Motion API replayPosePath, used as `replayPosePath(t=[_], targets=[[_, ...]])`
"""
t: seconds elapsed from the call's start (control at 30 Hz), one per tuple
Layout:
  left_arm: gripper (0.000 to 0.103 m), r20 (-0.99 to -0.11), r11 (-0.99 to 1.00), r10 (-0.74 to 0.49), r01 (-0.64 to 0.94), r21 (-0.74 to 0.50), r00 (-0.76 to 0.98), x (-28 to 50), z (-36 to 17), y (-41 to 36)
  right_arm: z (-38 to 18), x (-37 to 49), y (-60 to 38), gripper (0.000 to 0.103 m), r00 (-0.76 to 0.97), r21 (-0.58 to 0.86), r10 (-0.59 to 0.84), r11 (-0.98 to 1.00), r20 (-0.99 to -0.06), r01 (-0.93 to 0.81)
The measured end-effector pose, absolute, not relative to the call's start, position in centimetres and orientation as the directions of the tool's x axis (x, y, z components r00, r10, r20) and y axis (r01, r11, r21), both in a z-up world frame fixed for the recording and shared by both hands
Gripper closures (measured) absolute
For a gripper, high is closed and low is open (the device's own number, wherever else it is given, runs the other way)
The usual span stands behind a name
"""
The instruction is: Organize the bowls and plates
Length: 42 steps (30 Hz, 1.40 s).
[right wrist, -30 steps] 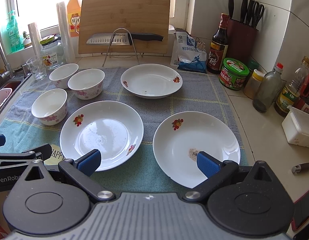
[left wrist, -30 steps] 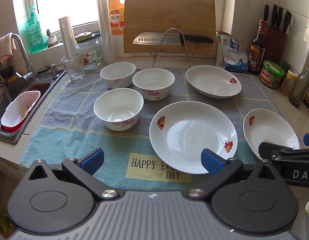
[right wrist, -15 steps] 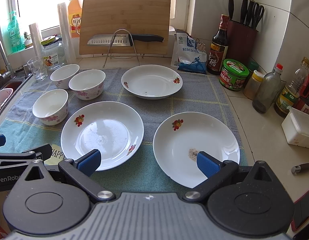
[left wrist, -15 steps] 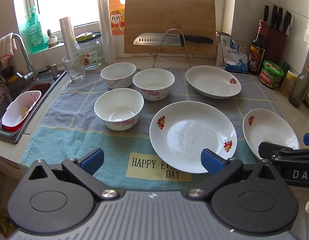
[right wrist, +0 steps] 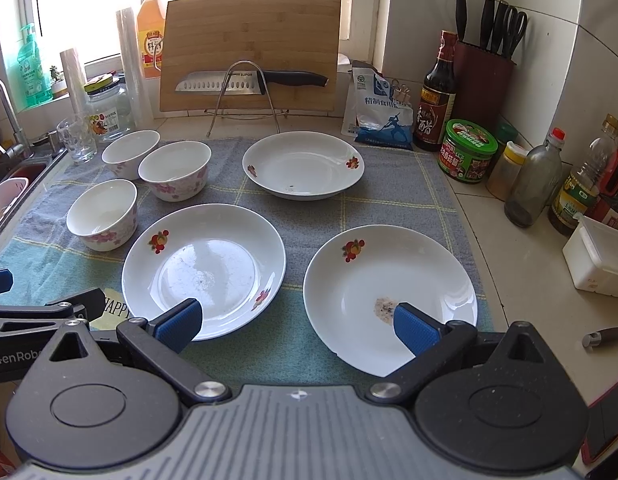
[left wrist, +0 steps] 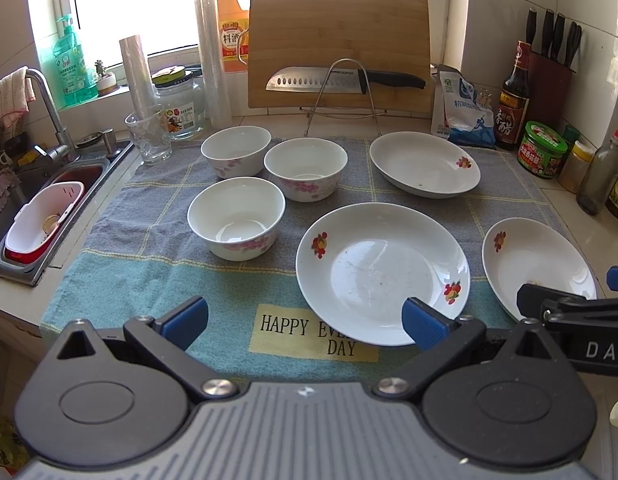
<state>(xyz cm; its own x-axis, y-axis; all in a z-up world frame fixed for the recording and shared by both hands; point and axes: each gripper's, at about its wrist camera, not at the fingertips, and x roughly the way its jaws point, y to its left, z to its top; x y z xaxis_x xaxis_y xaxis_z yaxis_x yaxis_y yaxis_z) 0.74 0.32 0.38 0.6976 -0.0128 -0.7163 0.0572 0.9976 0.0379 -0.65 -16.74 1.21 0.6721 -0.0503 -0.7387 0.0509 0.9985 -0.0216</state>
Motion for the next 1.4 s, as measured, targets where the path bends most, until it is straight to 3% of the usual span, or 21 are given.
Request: replayPosePath(t=[0.63, 0.83, 1.23, 1.4], targets=[[0.001, -0.704, 0.997, -0.03, 0.076, 0.034, 0.709, 0.0, 1.2, -1.4, 1.6, -2.0, -18.7, 0.0, 0.709, 0.003, -0.022, 0.999, -0.705, 0.034], [0.001, -0.733, 0.994, -0.068, 0.108, 0.008, 0.677, 0.5, 0.8, -2.2, 1.9, -2.7, -19.5, 0.0, 0.744, 0.014, 0.007, 1.0, -0.668, 0.004], [0.001, -0.685, 0.988, -0.115, 0.158, 0.0, 0.72, 0.3, 0.6, -5.0, 1.7, -4.9, -23.7, 0.0, 0.827, 0.038, 0.066, 0.998, -0.558, -0.054], [0.001, -0.677, 0.968, -0.188, 0.25, -0.007, 0.711, 0.8, 0.7, -6.9, 0.5, -6.1, -26.3, 0.0, 0.838, 0.026, 0.061, 0.998, -0.542, -0.056]])
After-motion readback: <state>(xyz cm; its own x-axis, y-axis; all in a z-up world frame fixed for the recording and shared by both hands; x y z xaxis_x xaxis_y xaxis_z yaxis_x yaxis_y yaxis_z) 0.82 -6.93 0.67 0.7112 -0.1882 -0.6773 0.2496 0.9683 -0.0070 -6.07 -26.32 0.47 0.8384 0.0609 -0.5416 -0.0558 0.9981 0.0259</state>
